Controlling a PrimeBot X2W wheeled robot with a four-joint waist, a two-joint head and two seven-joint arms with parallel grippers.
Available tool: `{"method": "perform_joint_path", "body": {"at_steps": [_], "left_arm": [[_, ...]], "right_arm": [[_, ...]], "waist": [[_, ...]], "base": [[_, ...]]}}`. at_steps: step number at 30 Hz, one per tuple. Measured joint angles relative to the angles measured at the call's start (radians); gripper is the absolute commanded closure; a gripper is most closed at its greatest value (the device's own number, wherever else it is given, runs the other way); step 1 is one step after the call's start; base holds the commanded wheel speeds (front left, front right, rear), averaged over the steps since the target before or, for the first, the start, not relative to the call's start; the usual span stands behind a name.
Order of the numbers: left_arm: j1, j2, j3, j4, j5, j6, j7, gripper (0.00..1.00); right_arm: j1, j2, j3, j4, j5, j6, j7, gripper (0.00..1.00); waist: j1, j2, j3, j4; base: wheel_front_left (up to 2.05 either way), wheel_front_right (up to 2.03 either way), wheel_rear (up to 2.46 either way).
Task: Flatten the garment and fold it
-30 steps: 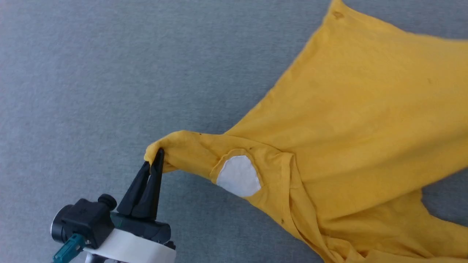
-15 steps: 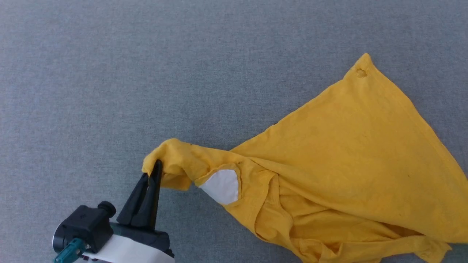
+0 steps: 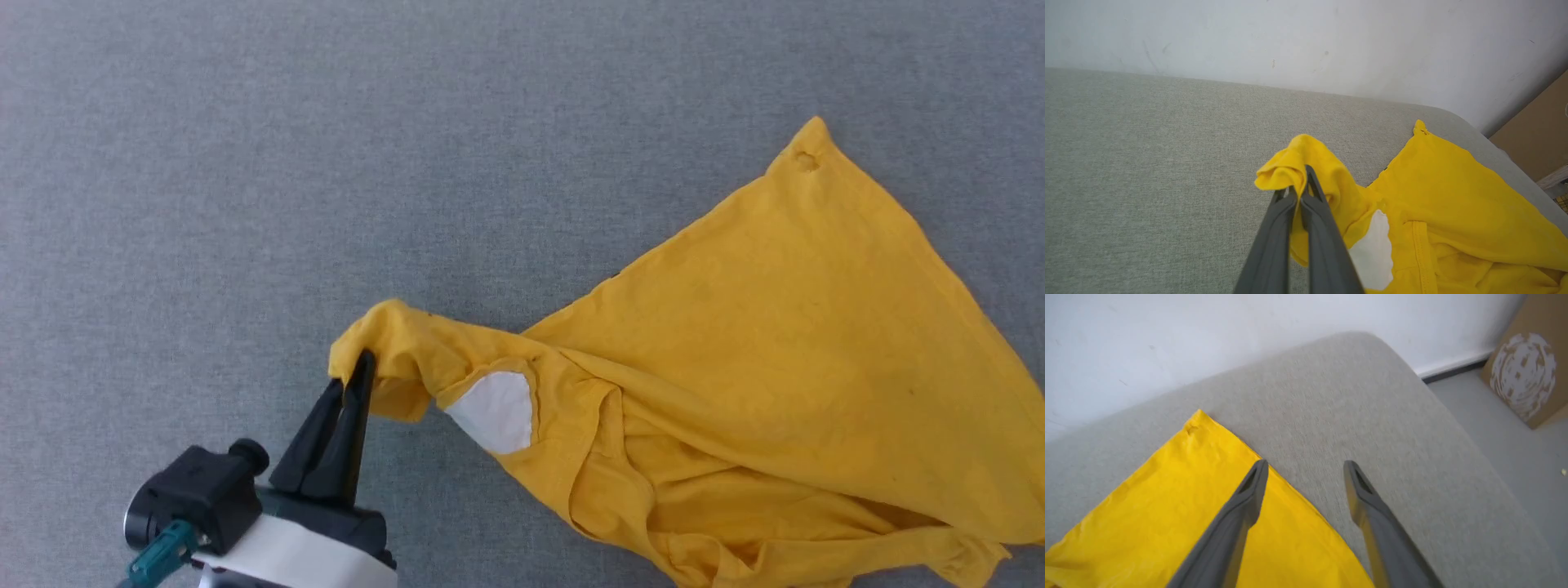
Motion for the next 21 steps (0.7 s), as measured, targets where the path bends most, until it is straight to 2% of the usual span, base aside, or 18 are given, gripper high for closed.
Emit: {"method": "perform_joint_path", "body": {"at_steps": [3,6,13,17,21], "left_arm": [[-0.022,-0.001,-0.005,-0.011,0.015,0.001,0.0,1.0],[-0.051,-0.003,-0.02,-0.019,0.027,0.0,0.0,1.0],[-0.114,-0.027,-0.061,-0.021,0.061,-0.016,0.011,1.0],[-0.142,-0.049,-0.082,-0.012,0.068,-0.025,0.013,1.0],[-0.157,-0.068,-0.1,0.004,0.068,-0.033,0.01,1.0]], "right_arm": [[-0.096,-0.066,-0.017,-0.097,0.007,0.0,0.027,0.0],[-0.229,-0.124,0.04,-0.105,-0.014,0.0,0.054,0.0],[-0.489,-0.197,0.274,0.093,-0.092,0.0,0.157,0.0],[-0.559,-0.235,0.376,0.21,-0.129,0.0,0.216,0.0],[-0.593,-0.272,0.43,0.286,-0.146,0.0,0.224,0.0]], "waist": [[0.0,0.0,0.018,0.007],[0.0002,0.0,0.041,0.02],[0.0003,0.0,0.096,0.068],[0.0003,0.0,0.122,0.105],[0.0002,0.0,0.147,0.142]], "base": [[0.0,0.0,0.0],[0.0,0.0,0.0],[0.0,0.0,0.0],[0.0,0.0,0.0],[0.0,0.0,0.0]]}}
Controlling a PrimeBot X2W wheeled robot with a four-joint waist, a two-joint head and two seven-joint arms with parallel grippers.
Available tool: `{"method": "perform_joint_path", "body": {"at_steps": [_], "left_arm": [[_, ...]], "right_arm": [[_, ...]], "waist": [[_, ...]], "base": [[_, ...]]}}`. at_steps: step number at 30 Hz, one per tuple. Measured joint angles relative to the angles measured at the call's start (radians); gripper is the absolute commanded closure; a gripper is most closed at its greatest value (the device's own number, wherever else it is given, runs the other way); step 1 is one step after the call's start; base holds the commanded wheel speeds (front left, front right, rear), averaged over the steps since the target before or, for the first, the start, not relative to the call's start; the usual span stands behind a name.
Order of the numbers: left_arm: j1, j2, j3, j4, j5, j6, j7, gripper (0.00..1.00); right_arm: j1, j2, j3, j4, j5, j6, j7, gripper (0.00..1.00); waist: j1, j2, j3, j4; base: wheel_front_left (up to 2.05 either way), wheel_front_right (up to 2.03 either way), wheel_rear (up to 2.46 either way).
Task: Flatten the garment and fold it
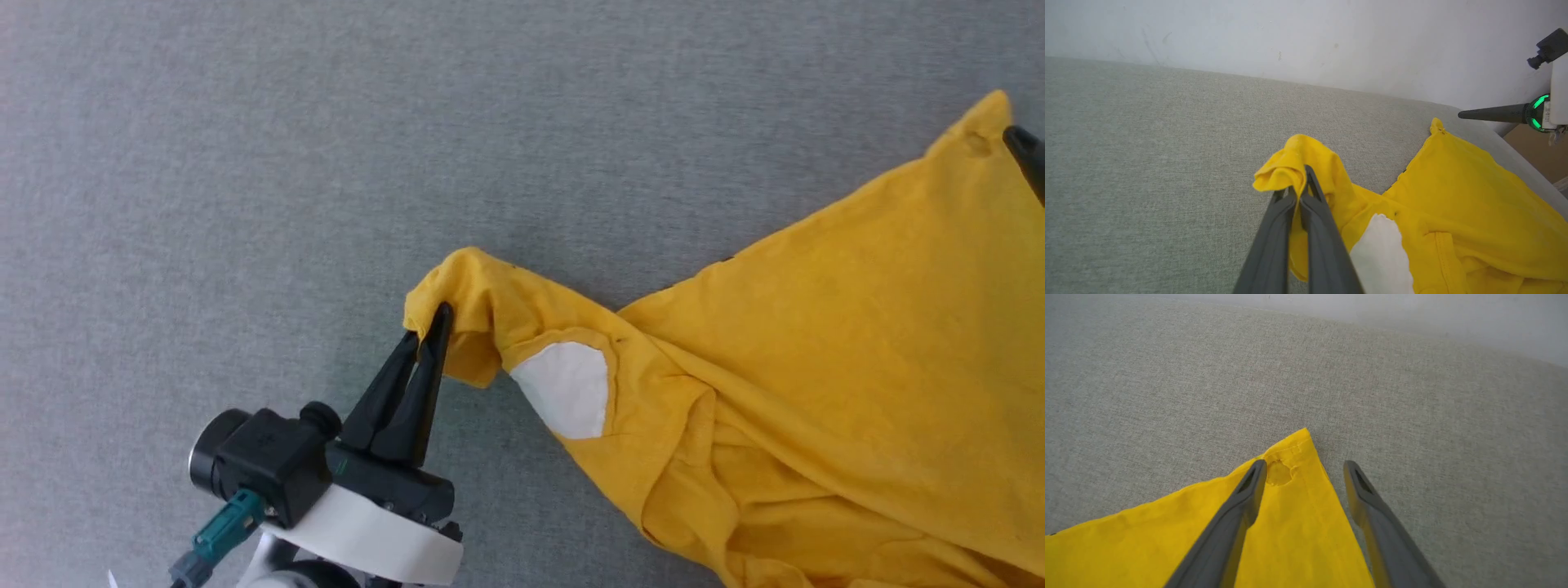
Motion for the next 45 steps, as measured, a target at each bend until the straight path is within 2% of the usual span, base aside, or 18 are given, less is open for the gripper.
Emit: {"method": "perform_joint_path", "body": {"at_steps": [9,10,11,12,16,20,26,30,31,32,36,37,38,39,40,45], "left_arm": [[-0.022,-0.016,-0.014,0.018,0.0,-0.01,-0.008,1.0],[-0.022,-0.016,-0.014,0.02,0.0,-0.01,-0.008,1.0],[-0.022,-0.016,-0.013,0.022,0.0,-0.01,-0.008,1.0],[-0.022,-0.016,-0.013,0.024,0.0,-0.01,-0.008,1.0],[-0.022,-0.016,-0.007,0.033,-0.004,-0.01,-0.009,1.0],[-0.021,-0.014,0.008,0.042,-0.022,-0.016,-0.021,1.0],[-0.083,0.018,0.051,0.072,-0.007,-0.04,-0.064,1.0],[-0.191,0.05,0.073,0.109,0.034,-0.078,-0.083,1.0],[-0.223,0.061,0.076,0.121,0.044,-0.093,-0.082,1.0],[-0.293,0.091,0.077,0.147,0.072,-0.129,-0.075,1.0],[-0.452,0.133,0.084,0.193,0.107,-0.2,-0.054,1.0],[-0.496,0.14,0.086,0.208,0.113,-0.219,-0.049,1.0],[-0.496,0.14,0.086,0.208,0.113,-0.219,-0.049,1.0],[-0.587,0.147,0.088,0.247,0.113,-0.265,-0.029,1.0],[-0.587,0.147,0.088,0.247,0.113,-0.265,-0.029,1.0],[-0.818,0.151,0.081,0.404,0.087,-0.376,0.048,1.0]], "right_arm": [[-0.008,-0.053,0.045,0.103,0.002,0.0,0.0,0.0],[-0.01,-0.058,0.047,0.107,0.007,0.0,0.001,0.26],[-0.012,-0.063,0.05,0.11,0.012,0.0,0.001,0.74],[-0.013,-0.069,0.052,0.112,0.012,0.0,0.002,1.0],[-0.014,-0.077,0.065,0.128,0.014,0.0,-0.004,1.0],[-0.012,-0.064,0.072,0.152,0.019,0.0,-0.057,1.0],[-0.013,-0.017,0.064,0.147,0.047,0.0,-0.19,1.0],[-0.033,0.014,0.061,0.121,0.06,0.0,-0.281,1.0],[-0.043,0.021,0.064,0.118,0.062,0.0,-0.3,1.0],[-0.066,0.03,0.076,0.111,0.062,0.0,-0.33,1.0],[-0.138,0.051,0.086,0.111,0.061,0.0,-0.366,1.0],[-0.162,0.054,0.086,0.113,0.061,0.0,-0.37,1.0],[-0.162,0.054,0.086,0.113,0.061,0.0,-0.37,1.0],[-0.219,0.057,0.088,0.121,0.058,0.0,-0.369,1.0],[-0.219,0.057,0.088,0.121,0.058,0.0,-0.369,1.0],[-0.379,0.072,0.106,0.179,0.032,0.0,-0.347,1.0]], "waist": [[-0.0002,0.0,0.046,0.053],[-0.0002,0.0,0.049,0.056],[-0.0002,0.0,0.052,0.057],[-0.0002,0.0,0.052,0.057],[-0.0002,0.0,0.045,0.05],[-0.0002,0.0,0.028,0.038],[-0.0001,0.0,-0.017,0.017],[-0.0002,-0.0002,-0.062,0.002],[-0.0002,-0.0003,-0.075,-0.002],[-0.0002,-0.0003,-0.104,-0.011],[-0.0002,-0.0003,-0.166,-0.03],[-0.0003,-0.0003,-0.182,-0.035],[-0.0003,-0.0003,-0.182,-0.035],[-0.0003,-0.0002,-0.213,-0.044],[-0.0003,-0.0002,-0.213,-0.044],[-0.0003,-0.0003,-0.279,-0.072]], "base": [[0.0,0.0,0.0],[0.0,0.0,0.0],[0.0,0.0,0.0],[0.0,0.0,0.0],[0.0,0.0,0.0],[0.0,0.0,0.0],[0.0,0.0,0.0],[0.0,0.0,0.0],[0.0,0.0,0.0],[0.0,0.0,0.0],[0.0,0.0,0.0],[0.0,0.0,0.0],[0.0,0.0,0.0],[0.0,0.0,0.0],[0.0,0.0,0.0],[0.0,0.0,0.0]]}}
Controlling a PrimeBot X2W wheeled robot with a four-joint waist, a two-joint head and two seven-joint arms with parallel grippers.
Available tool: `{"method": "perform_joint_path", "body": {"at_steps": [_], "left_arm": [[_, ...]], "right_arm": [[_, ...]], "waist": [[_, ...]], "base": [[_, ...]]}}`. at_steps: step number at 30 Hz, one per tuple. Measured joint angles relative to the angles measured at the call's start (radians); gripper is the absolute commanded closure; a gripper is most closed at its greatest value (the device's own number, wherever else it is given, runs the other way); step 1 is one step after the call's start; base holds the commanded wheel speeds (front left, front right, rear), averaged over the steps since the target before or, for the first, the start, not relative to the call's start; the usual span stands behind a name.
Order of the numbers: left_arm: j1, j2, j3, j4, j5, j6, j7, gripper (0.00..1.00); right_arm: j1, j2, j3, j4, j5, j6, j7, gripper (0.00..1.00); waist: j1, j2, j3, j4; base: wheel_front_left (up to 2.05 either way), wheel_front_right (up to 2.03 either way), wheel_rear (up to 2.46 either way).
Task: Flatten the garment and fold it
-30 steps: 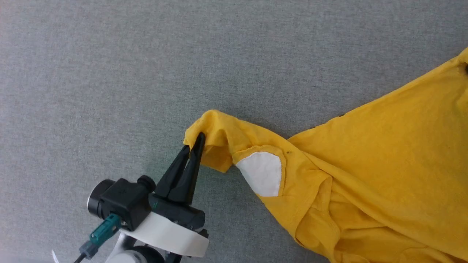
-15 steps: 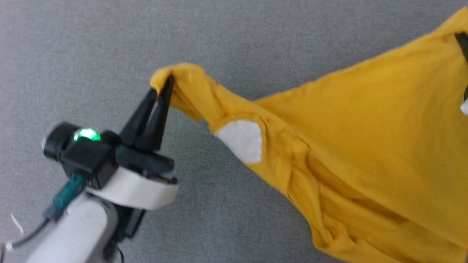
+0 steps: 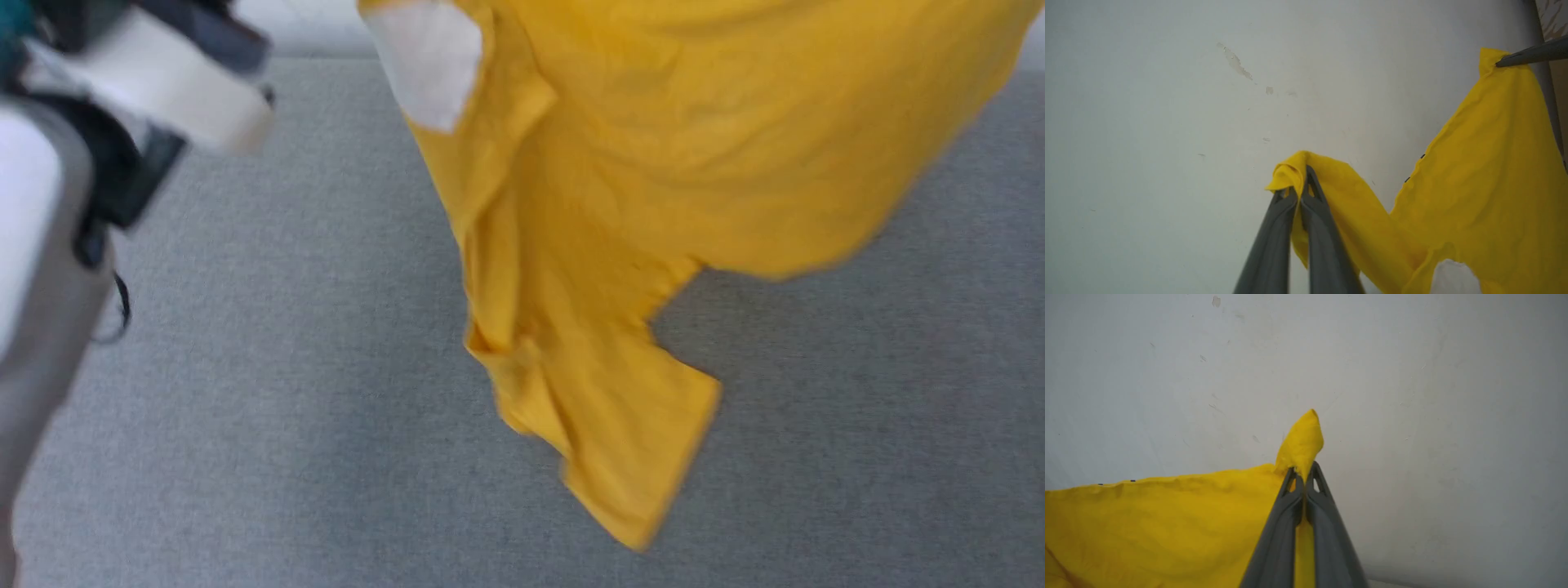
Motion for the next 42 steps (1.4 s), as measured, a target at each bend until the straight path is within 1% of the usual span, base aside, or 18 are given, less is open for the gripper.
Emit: {"method": "perform_joint_path", "body": {"at_steps": [2,4,7,8,9,15,21,25,28,29,32,36,40,42], "left_arm": [[-0.089,-0.005,-0.003,0.066,-0.013,-0.025,0.019,1.0],[-0.177,-0.009,-0.004,0.136,-0.013,-0.039,0.024,1.0],[-0.286,-0.027,0.007,0.237,-0.017,-0.04,0.03,1.0],[-0.342,-0.042,0.012,0.297,-0.018,-0.04,0.04,1.0],[-0.342,-0.042,0.012,0.297,-0.018,-0.04,0.04,1.0],[-0.491,-0.082,0.017,0.4,-0.016,-0.039,0.059,1.0],[-0.609,-0.091,0.026,0.444,-0.016,-0.037,0.077,1.0],[-0.654,-0.096,0.024,0.46,-0.027,-0.039,0.111,1.0],[-0.681,-0.092,0.014,0.464,-0.029,-0.048,0.136,1.0],[-0.711,-0.089,0.012,0.461,-0.026,-0.048,0.143,1.0],[-0.749,-0.086,0.012,0.455,-0.017,-0.048,0.138,1.0],[-0.82,-0.084,0.005,0.45,0.001,-0.048,0.134,1.0],[-0.863,-0.077,-0.009,0.459,0.028,-0.048,0.126,1.0],[-0.89,-0.077,-0.016,0.461,0.044,-0.048,0.11,1.0]], "right_arm": [[-0.068,0.016,0.003,0.037,-0.018,0.0,0.004,1.0],[-0.134,0.033,0.006,0.076,-0.034,0.0,0.0,1.0],[-0.217,0.065,0.009,0.153,-0.063,0.0,-0.018,1.0],[-0.261,0.084,0.014,0.206,-0.082,0.0,-0.028,1.0],[-0.261,0.084,0.014,0.206,-0.082,0.0,-0.028,1.0],[-0.375,0.115,0.039,0.319,-0.123,0.0,-0.053,1.0],[-0.459,0.115,0.067,0.358,-0.137,0.0,-0.055,1.0],[-0.483,0.107,0.074,0.363,-0.127,0.0,-0.026,1.0],[-0.504,0.094,0.078,0.359,-0.124,0.0,0.003,1.0],[-0.527,0.094,0.07,0.355,-0.112,0.0,0.014,1.0],[-0.555,0.096,0.063,0.353,-0.109,0.0,0.013,1.0],[-0.608,0.124,0.046,0.364,-0.108,0.0,-0.017,1.0],[-0.645,0.162,0.053,0.418,-0.114,0.0,-0.068,1.0],[-0.663,0.168,0.053,0.44,-0.123,0.0,-0.091,1.0]], "waist": [[-0.0001,0.0,-0.018,-0.015],[0.0,0.0,-0.03,-0.033],[0.0,0.0,-0.043,-0.06],[0.0,0.0,-0.049,-0.076],[0.0,0.0,-0.049,-0.076],[0.0,0.0,-0.051,-0.109],[0.0001,0.0001,-0.023,-0.123],[0.0001,0.0001,0.002,-0.131],[0.0002,0.0001,0.033,-0.135],[0.0002,0.0001,0.06,-0.139],[0.0002,0.0001,0.093,-0.144],[0.0003,0.0002,0.166,-0.159],[0.0005,0.0001,0.234,-0.187],[0.0005,0.0001,0.264,-0.202]], "base": [[0.0,0.0,0.0],[0.0,0.0,0.0],[0.0,0.0,0.0],[0.0,0.0,0.0],[0.0,0.0,0.0],[0.0,0.0,0.0],[0.0,0.0,0.0],[0.0,0.0,0.0],[0.0,0.0,0.0],[0.0,0.0,0.0],[0.0,0.0,0.0],[0.0,0.0,0.0],[0.0,0.0,0.0],[0.0,0.0,0.0]]}}
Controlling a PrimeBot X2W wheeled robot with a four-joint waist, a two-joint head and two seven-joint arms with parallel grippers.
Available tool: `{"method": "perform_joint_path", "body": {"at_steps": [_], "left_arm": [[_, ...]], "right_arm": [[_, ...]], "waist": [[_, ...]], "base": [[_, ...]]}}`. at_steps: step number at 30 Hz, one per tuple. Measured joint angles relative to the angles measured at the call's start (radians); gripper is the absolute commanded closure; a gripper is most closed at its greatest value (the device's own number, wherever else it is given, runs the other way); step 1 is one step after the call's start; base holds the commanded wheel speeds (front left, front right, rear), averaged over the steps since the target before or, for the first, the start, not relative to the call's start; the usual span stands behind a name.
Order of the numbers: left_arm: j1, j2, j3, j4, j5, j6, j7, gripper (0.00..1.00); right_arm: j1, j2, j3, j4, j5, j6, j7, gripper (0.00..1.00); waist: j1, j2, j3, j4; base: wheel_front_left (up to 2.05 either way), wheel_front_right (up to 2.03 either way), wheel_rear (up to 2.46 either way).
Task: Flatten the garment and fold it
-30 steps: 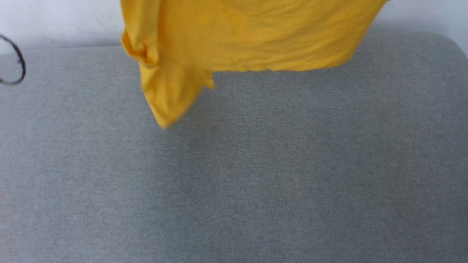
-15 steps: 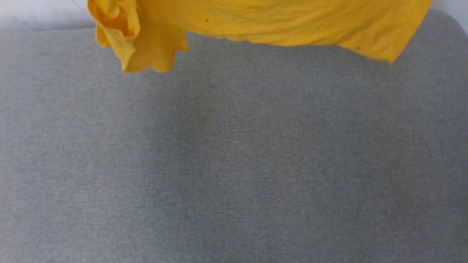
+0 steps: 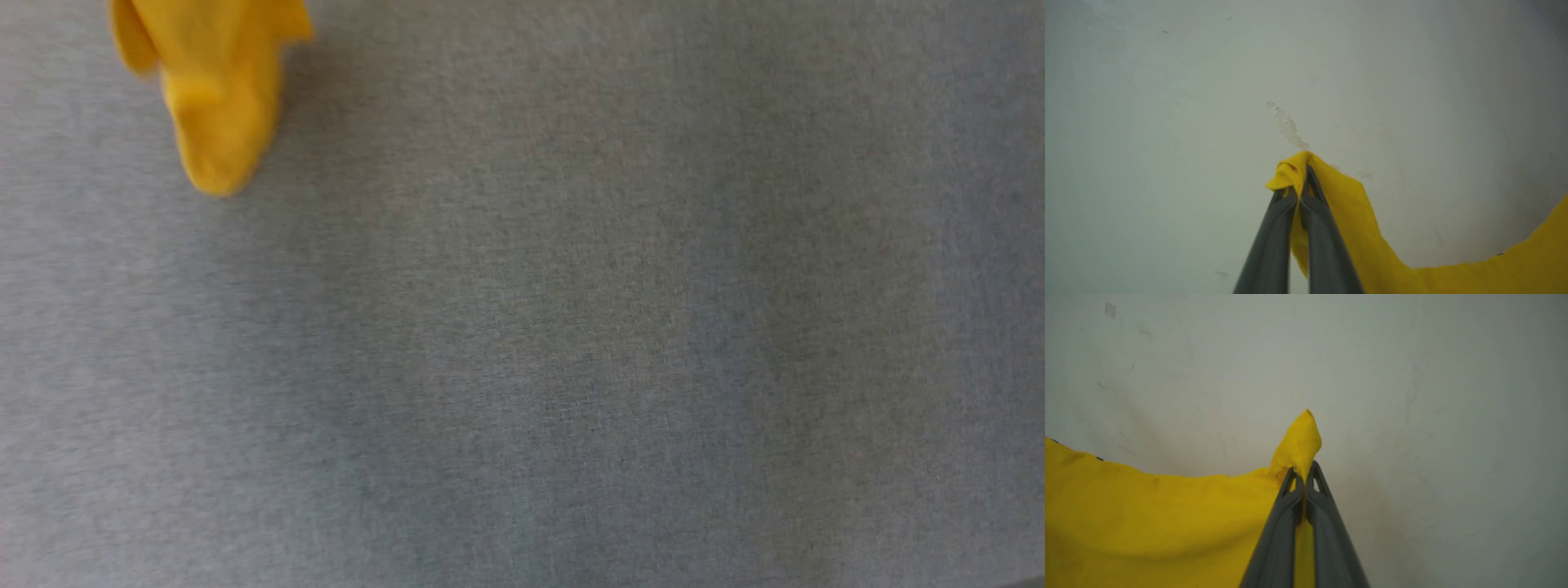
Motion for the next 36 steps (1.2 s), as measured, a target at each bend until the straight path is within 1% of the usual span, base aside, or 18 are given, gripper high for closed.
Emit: {"method": "perform_joint_path", "body": {"at_steps": [4,7,10,12,15,18,22,26,30,33,34,36], "left_arm": [[-0.076,-0.012,-0.011,0.001,0.032,0.001,-0.046,1.0],[-0.11,-0.034,-0.022,0.006,0.04,0.001,-0.084,1.0],[-0.116,-0.058,-0.029,0.012,0.029,0.0,-0.112,1.0],[-0.111,-0.058,-0.05,0.015,0.024,-0.009,-0.128,1.0],[-0.076,-0.055,-0.067,0.014,-0.008,-0.014,-0.154,1.0],[-0.029,-0.055,-0.074,-0.001,-0.064,-0.017,-0.165,1.0],[0.064,-0.055,-0.077,-0.075,-0.185,-0.018,-0.166,1.0],[0.197,-0.029,-0.077,-0.203,-0.275,-0.018,-0.17,1.0],[0.359,0.02,-0.073,-0.344,-0.33,-0.015,-0.174,1.0],[0.498,0.059,-0.068,-0.465,-0.368,0.015,-0.172,1.0],[0.607,0.08,-0.065,-0.545,-0.4,0.048,-0.173,1.0],[0.732,0.105,-0.075,-0.627,-0.417,0.085,-0.179,1.0]], "right_arm": [[-0.043,-0.005,-0.015,0.024,-0.019,0.0,-0.039,1.0],[-0.062,-0.015,-0.019,0.032,-0.031,0.0,-0.068,1.0],[-0.068,-0.033,-0.011,0.036,-0.035,0.0,-0.097,1.0],[-0.068,-0.047,0.01,0.04,-0.038,0.0,-0.115,1.0],[-0.06,-0.066,0.049,0.04,-0.035,0.0,-0.138,1.0],[-0.045,-0.098,0.114,0.014,-0.006,0.0,-0.153,1.0],[0.012,-0.156,0.198,-0.076,0.087,0.0,-0.171,1.0],[0.131,-0.252,0.246,-0.218,0.195,0.0,-0.167,1.0],[0.307,-0.346,0.221,-0.378,0.29,0.0,-0.153,1.0],[0.476,-0.389,0.17,-0.48,0.337,0.0,-0.15,1.0],[0.596,-0.401,0.13,-0.533,0.358,0.0,-0.148,1.0],[0.717,-0.4,0.081,-0.576,0.371,0.0,-0.152,1.0]], "waist": [[-0.0001,0.0,0.061,-0.024],[-0.0001,0.0,0.106,-0.033],[-0.0002,0.0001,0.152,-0.036],[-0.0002,0.0001,0.183,-0.035],[-0.0001,0.0001,0.225,-0.028],[0.0,0.0001,0.26,-0.013],[-0.0003,0.0001,0.282,0.023],[-0.0003,0.0001,0.278,0.062],[-0.0005,0.0001,0.246,0.088],[-0.0006,0.0002,0.212,0.098],[-0.0006,0.0002,0.189,0.104],[-0.0006,0.0001,0.163,0.11]], "base": [[0.0,0.0,0.0],[0.0,0.0,0.0],[0.0,0.0,0.0],[0.0,0.0,0.0],[0.0,0.0,0.0],[0.0,0.0,0.0],[0.0,0.0,0.0],[0.0,0.0,0.0],[0.0,0.0,0.0],[0.0,0.0,0.0],[0.0,0.0,0.0],[0.0,0.0,0.0]]}}
